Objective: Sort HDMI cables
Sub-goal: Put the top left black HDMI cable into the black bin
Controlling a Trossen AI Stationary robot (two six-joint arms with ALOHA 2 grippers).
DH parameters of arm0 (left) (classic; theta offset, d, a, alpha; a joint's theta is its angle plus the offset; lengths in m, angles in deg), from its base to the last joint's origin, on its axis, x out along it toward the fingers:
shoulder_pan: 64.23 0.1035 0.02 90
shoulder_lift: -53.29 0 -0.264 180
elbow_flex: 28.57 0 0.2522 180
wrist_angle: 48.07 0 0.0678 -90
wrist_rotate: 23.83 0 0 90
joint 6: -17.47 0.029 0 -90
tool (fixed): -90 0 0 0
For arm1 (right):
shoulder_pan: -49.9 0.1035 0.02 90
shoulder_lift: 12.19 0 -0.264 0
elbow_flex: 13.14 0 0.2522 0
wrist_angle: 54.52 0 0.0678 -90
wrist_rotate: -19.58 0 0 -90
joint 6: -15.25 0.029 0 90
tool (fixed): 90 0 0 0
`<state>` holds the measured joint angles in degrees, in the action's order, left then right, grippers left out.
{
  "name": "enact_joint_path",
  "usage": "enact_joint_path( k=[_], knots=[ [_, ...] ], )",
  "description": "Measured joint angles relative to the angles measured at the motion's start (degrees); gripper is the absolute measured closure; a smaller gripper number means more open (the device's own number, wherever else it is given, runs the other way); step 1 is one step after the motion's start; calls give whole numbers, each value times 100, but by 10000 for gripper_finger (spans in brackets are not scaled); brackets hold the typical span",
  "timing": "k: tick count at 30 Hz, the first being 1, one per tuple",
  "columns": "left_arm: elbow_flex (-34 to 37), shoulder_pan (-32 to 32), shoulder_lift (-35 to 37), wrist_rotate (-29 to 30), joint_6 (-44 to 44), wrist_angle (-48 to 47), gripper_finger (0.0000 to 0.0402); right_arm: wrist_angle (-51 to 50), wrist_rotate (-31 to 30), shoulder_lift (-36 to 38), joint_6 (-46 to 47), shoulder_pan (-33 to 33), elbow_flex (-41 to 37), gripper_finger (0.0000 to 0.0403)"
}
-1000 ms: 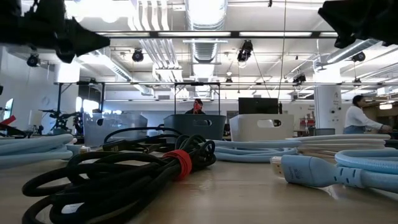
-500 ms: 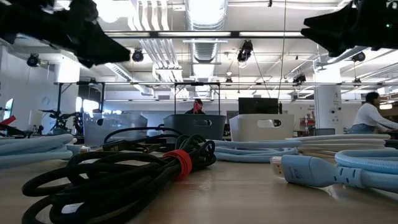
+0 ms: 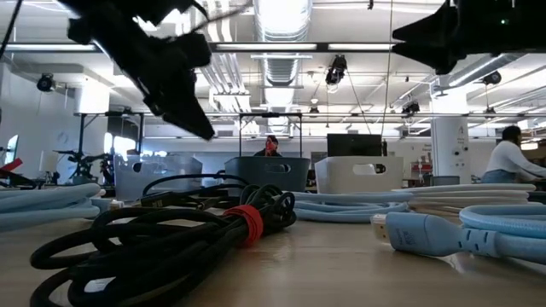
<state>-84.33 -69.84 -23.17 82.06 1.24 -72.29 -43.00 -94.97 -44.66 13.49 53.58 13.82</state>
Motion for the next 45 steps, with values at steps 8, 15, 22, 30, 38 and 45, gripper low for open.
enact_joint_path(
  k=[8, 15, 22, 30, 38, 45],
  knots=[
    [-364, 59, -1104, -144, -153, -162, 199, -119, 43, -637, -76, 0, 543, 162],
    [-363, 175, -1510, -5, -174, -203, 200, -691, 57, -1193, -459, 2, 1010, 165],
    [-367, 324, -1694, -134, 12, -203, 202, -768, 57, -1742, -719, 0, 1332, 165],
    [-378, 337, -1941, -352, -24, -154, 307, -899, 55, -2211, -770, 4, 1707, 161],
    [-401, 354, -1473, -180, 9, -336, 382, -1748, 57, -2261, -535, -16, 1948, 159],
    [-526, 337, -596, 77, 182, -650, 387, -2530, 55, -2130, 74, -396, 1847, 158]
  ],
)
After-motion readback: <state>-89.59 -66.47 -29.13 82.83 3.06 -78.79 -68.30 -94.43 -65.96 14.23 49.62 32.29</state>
